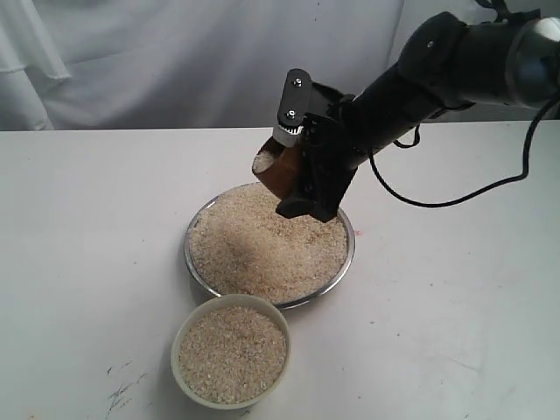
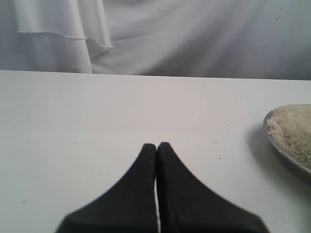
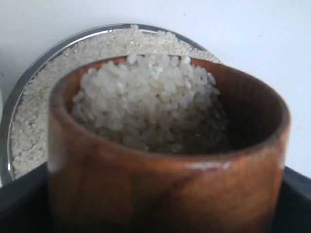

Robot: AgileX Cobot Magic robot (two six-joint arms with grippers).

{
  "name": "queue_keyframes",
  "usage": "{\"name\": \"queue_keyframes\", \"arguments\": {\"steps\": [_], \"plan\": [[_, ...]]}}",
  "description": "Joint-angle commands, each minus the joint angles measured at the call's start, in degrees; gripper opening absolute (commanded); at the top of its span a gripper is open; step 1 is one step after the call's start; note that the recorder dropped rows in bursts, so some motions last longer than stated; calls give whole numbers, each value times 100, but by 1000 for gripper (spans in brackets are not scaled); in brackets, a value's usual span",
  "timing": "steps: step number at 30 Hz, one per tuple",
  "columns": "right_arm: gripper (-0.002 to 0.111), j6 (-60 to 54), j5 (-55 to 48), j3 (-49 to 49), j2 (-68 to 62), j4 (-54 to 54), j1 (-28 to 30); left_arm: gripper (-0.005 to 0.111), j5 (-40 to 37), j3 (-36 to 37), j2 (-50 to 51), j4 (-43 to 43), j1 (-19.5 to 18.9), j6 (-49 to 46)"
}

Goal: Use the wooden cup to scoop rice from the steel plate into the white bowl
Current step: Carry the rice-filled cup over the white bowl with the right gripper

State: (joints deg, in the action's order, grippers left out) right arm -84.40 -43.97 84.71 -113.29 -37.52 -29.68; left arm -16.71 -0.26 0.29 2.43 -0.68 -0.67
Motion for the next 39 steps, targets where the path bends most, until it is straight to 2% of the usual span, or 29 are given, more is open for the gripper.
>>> {"name": "queue_keyframes", "arguments": {"steps": [1, 6, 22, 25, 27, 30, 32, 39], "plan": [[0, -189, 172, -516, 376, 265, 30, 0, 36, 26, -29, 4, 9, 18], [0, -764, 198, -1007, 616, -301, 30, 0, 36, 26, -29, 4, 9, 18], [0, -751, 345, -2048, 1242, -100, -735, 0, 36, 26, -29, 4, 9, 18], [0, -543, 436, -2122, 1311, 158, -998, 0, 36, 26, -29, 4, 9, 18], [0, -21, 684, -2122, 1325, 592, -1270, 0, 36, 26, -29, 4, 9, 18], [0, 1061, 840, -2122, 1329, 1791, -1682, 0, 36, 26, -29, 4, 9, 18], [0, 1452, 895, -2122, 1329, 2207, -1863, 0, 36, 26, -29, 4, 9, 18], [0, 2095, 757, -2122, 1329, 3084, -2177, 0, 36, 26, -29, 4, 9, 18]]}}
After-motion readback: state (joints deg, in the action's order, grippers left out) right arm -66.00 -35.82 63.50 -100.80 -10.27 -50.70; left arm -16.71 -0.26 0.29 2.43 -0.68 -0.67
